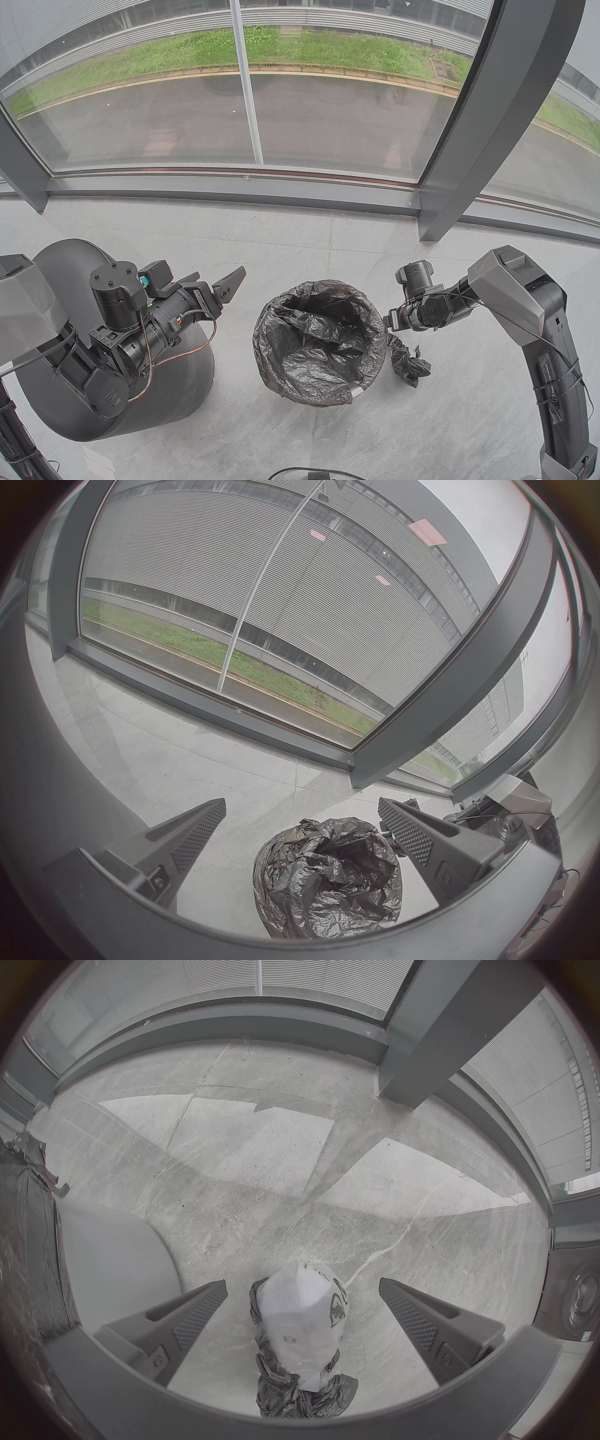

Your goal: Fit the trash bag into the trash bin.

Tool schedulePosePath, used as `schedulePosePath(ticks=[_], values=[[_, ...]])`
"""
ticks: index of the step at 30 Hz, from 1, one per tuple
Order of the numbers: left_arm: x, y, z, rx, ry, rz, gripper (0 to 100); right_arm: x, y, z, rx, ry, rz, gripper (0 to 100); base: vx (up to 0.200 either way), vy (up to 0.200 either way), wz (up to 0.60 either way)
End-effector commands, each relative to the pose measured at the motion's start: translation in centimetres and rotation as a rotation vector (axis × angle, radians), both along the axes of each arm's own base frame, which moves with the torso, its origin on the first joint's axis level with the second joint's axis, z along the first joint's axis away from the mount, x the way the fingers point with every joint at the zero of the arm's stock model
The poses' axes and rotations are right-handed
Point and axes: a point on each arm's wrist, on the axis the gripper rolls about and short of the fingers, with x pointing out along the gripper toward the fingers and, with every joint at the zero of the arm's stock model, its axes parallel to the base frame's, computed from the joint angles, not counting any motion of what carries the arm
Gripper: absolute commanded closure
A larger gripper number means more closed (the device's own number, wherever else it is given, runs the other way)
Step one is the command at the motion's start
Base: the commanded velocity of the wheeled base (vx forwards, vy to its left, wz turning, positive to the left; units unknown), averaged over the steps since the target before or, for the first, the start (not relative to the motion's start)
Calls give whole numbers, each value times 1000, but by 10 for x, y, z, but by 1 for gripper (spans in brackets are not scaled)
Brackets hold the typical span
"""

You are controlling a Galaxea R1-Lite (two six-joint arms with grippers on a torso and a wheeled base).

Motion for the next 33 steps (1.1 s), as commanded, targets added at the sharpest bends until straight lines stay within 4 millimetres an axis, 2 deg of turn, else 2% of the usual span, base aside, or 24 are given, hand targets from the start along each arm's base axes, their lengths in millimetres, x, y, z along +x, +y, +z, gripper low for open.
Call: schedulePosePath(ticks=[1, 17, 33], values=[[2, 1, -2, 0, 5, 4, 0, -1, -1, 0, 2, 6, 1, 0, 0, 0, 0], [2, 1, -2, 1, 6, 4, 0, 1, -5, 2, 32, 89, 27, 0, 0, 0, 0], [2, 0, -2, 0, 7, 4, 0, 5, -6, 4, 74, 94, 52, 0, 0, 0, 0]])
